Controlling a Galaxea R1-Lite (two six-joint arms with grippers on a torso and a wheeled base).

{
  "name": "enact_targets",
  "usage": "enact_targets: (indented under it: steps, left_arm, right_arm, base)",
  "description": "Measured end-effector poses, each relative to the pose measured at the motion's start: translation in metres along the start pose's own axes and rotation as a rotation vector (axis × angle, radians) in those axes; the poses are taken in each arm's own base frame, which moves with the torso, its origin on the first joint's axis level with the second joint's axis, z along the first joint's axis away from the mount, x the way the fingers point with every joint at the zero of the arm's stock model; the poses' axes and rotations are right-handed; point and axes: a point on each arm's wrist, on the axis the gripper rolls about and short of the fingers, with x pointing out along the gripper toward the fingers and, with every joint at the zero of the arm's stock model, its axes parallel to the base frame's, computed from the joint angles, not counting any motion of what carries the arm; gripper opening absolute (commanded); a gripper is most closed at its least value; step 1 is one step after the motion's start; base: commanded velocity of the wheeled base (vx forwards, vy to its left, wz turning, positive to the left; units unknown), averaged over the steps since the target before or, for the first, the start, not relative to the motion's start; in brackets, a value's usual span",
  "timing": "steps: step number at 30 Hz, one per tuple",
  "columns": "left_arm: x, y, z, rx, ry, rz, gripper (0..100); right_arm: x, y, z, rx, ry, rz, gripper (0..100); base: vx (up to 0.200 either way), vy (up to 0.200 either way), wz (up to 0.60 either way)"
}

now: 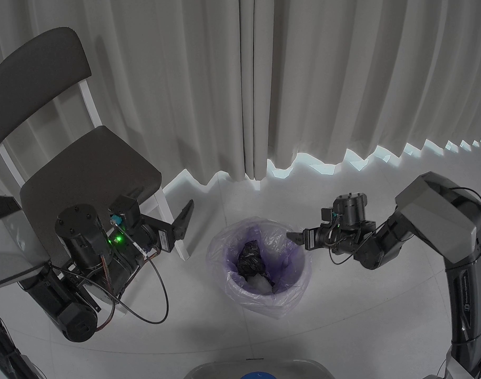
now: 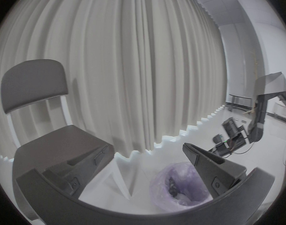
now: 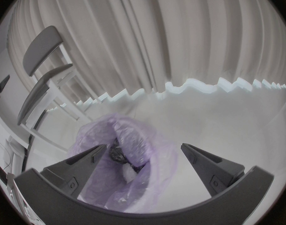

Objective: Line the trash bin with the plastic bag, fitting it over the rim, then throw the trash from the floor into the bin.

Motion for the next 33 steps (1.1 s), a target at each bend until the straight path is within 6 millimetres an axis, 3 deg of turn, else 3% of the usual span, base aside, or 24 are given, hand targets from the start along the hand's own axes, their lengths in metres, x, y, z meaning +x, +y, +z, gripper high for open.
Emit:
enact_targets:
  steps: [8,14,18,25,30,33]
  left_arm:
    - [0.031,0.012,0.022,0.018,-0.026,0.103,100]
    - [0.045,0.030,0.043,0.032,-0.031,0.166,100]
    - [0.044,0.044,0.051,0.043,0.012,0.200,100]
    - [0.013,0.069,0.086,0.037,0.004,0.215,100]
    - [-0.030,0.077,0.113,0.031,-0.004,0.205,100]
    - [-0.066,0.079,0.133,0.026,-0.035,0.197,100]
  right_arm:
    - [-0.050,-0.024,0.053,-0.040,-0.102,-0.158,100]
    - [-0.121,-0.032,0.096,-0.090,-0.164,-0.254,100]
    - [-0.169,-0.034,0.116,-0.107,-0.192,-0.322,100]
    - [-0.266,-0.028,0.141,-0.120,-0.320,-0.420,100]
    - [-0.335,-0.010,0.144,-0.130,-0.425,-0.451,100]
    - [-0.382,0.007,0.140,-0.142,-0.495,-0.455,100]
  base:
    - [0.000,0.000,0.00]
    - [0.000,0.000,0.00]
    - [0.000,0.000,0.00]
    - [0.000,0.000,0.00]
    - [0.000,0.000,0.00]
    - [0.000,0.000,0.00]
